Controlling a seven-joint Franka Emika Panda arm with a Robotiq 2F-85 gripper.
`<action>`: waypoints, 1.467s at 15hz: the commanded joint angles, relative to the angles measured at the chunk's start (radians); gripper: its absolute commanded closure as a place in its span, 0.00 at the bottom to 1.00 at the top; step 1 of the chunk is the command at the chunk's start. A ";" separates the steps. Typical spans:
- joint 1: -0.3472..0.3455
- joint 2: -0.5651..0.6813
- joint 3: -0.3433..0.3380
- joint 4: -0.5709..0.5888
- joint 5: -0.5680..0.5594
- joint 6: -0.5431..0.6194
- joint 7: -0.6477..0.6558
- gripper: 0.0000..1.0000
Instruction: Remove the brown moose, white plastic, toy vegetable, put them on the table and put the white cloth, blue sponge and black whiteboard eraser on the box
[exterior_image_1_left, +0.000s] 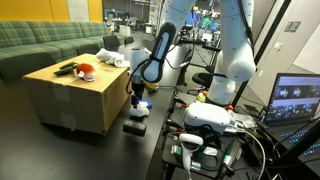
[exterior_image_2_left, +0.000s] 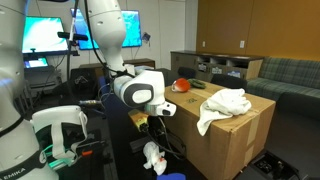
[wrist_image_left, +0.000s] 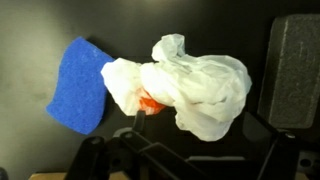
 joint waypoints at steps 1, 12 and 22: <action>-0.008 -0.007 -0.073 0.001 -0.046 0.046 0.008 0.00; -0.134 0.144 -0.101 0.107 0.026 0.148 -0.018 0.00; -0.230 0.295 -0.076 0.181 0.094 0.189 -0.025 0.00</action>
